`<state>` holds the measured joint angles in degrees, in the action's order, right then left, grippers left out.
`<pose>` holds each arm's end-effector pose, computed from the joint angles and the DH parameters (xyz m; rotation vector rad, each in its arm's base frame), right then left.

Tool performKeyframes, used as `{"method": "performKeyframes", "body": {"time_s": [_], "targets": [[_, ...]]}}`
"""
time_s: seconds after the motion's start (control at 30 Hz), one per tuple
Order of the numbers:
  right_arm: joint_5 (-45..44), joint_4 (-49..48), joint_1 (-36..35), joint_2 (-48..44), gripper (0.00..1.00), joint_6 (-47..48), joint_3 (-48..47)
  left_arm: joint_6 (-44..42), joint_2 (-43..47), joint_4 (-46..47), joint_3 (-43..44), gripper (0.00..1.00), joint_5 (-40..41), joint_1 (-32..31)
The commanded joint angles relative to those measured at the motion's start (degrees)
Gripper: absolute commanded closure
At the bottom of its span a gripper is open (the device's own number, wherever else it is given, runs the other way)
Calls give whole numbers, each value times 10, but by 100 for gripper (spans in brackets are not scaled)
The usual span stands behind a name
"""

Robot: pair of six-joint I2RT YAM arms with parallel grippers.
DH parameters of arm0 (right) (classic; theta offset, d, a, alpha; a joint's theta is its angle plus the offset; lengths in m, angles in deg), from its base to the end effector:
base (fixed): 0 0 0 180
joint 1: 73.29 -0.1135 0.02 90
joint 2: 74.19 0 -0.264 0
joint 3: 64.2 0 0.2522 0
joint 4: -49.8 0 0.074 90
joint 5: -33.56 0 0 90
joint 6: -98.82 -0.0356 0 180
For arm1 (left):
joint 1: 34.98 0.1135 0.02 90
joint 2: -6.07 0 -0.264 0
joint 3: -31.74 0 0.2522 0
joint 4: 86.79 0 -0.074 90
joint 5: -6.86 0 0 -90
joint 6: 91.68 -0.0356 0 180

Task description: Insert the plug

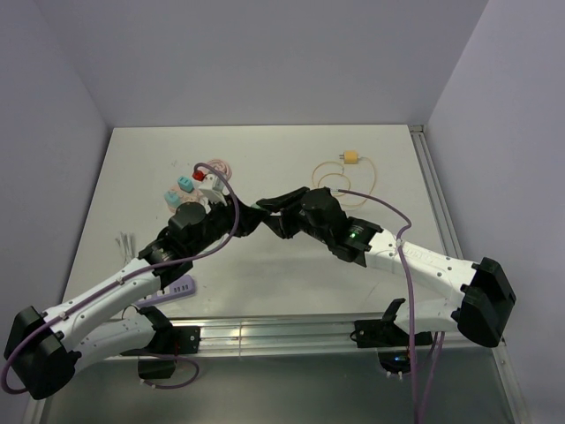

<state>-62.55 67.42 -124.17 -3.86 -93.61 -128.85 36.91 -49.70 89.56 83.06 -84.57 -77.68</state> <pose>0.1812 0.2168 0.2939 1.1055 2.0980 1.4885 0.1695 -0.1576 0.2968 0.0856 1.8316 -1.0537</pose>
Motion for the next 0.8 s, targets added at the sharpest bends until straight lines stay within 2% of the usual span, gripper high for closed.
{"method": "performKeyframes", "body": {"time_s": [0.0,0.07,0.1,0.13,0.17,0.27,0.3,0.37,0.4,0.5,0.6,0.77], "targets": [[-3,-18,-5,-8,100,-5,-20,0,-2,23,25,68,7,1],[1,-21,-5,-5,100,0,-21,1,-8,21,28,79,7,1],[1,-21,-5,-4,100,2,-22,1,-9,18,30,91,9,1],[1,-18,-5,-2,100,5,-23,3,-11,17,31,98,11,1],[0,-19,-5,-2,100,13,-21,5,-11,14,32,100,12,0],[-10,-36,-5,-8,84,34,-11,13,-7,13,31,100,30,1],[-13,-36,-5,-8,71,40,-9,14,-4,14,29,100,31,1],[-15,-37,-5,-9,52,66,-10,14,7,15,27,100,35,1],[-15,-37,-5,-9,34,76,-11,15,10,14,24,100,43,1],[-10,-11,-5,-7,11,114,-32,17,21,-7,30,100,70,1],[0,16,-5,-3,0,153,-50,11,20,-40,48,100,93,1],[-7,13,3,-48,0,203,-3,1,23,-83,73,100,116,1]]}}
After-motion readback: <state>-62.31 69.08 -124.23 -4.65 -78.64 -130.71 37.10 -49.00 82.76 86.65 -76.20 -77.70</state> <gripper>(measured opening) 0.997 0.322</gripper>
